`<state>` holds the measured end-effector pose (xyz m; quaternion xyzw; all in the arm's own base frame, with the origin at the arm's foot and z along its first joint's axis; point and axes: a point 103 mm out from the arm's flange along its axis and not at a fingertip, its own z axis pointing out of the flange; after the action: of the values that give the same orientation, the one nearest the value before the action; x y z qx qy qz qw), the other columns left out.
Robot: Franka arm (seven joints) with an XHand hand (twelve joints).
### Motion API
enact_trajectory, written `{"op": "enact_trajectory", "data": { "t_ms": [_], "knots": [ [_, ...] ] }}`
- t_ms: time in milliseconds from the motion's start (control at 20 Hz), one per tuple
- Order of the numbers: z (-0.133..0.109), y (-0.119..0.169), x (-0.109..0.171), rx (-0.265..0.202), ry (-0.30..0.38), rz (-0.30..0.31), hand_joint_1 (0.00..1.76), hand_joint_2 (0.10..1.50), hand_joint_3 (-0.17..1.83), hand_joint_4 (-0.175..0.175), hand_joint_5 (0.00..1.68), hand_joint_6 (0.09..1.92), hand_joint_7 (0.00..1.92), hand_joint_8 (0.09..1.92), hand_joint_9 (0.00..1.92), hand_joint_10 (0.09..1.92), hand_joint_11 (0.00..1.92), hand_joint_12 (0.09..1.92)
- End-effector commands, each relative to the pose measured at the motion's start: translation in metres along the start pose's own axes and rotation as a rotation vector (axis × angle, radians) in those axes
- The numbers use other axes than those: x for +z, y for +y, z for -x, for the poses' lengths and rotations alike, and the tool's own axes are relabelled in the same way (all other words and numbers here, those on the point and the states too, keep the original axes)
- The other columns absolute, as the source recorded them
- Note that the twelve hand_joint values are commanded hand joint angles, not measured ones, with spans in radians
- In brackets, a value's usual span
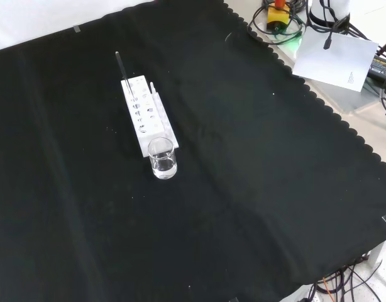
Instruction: Take the glass rod from the white test tube rack.
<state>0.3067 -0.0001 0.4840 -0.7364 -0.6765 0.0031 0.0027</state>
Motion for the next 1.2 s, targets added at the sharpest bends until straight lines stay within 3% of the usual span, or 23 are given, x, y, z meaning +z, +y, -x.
{"op": "enact_trajectory", "data": {
  "t_ms": [50, 150, 250, 950, 1050, 1200],
  "knots": [
    [-0.001, 0.001, 0.001, 0.001, -0.023, 0.003, 0.72, 1.13, -0.11, -0.116, 0.36, 0.09, 0.21, 0.59, 0.29, 0.63, 0.35, 0.78],
    [-0.001, 0.003, 0.002, 0.002, -0.02, -0.004, 0.62, 1.15, -0.11, -0.106, 0.18, 0.09, 0.05, 0.5, 0.07, 0.61, 0.08, 1.01],
    [-0.001, 0.005, 0.004, 0.003, -0.019, -0.01, 0.6, 1.15, -0.12, -0.104, 0.14, 0.09, 0.01, 0.47, 0.01, 0.61, 0.02, 1.08],
    [0.002, 0.023, 0.007, 0.017, -0.018, -0.023, 0.59, 1.18, -0.17, -0.1, 0.16, 0.09, 0.0, 0.6, 0.0, 0.74, 0.0, 1.2],
    [0.008, 0.046, 0.01, 0.018, -0.007, -0.055, 0.59, 1.18, -0.17, -0.1, 0.16, 0.09, 0.0, 0.62, 0.0, 0.78, 0.0, 1.22],
    [0.02, 0.074, 0.013, 0.024, 0.006, -0.045, 0.58, 1.18, -0.17, -0.1, 0.16, 0.09, 0.0, 0.67, 0.0, 0.83, 0.0, 1.27]
  ]
}}
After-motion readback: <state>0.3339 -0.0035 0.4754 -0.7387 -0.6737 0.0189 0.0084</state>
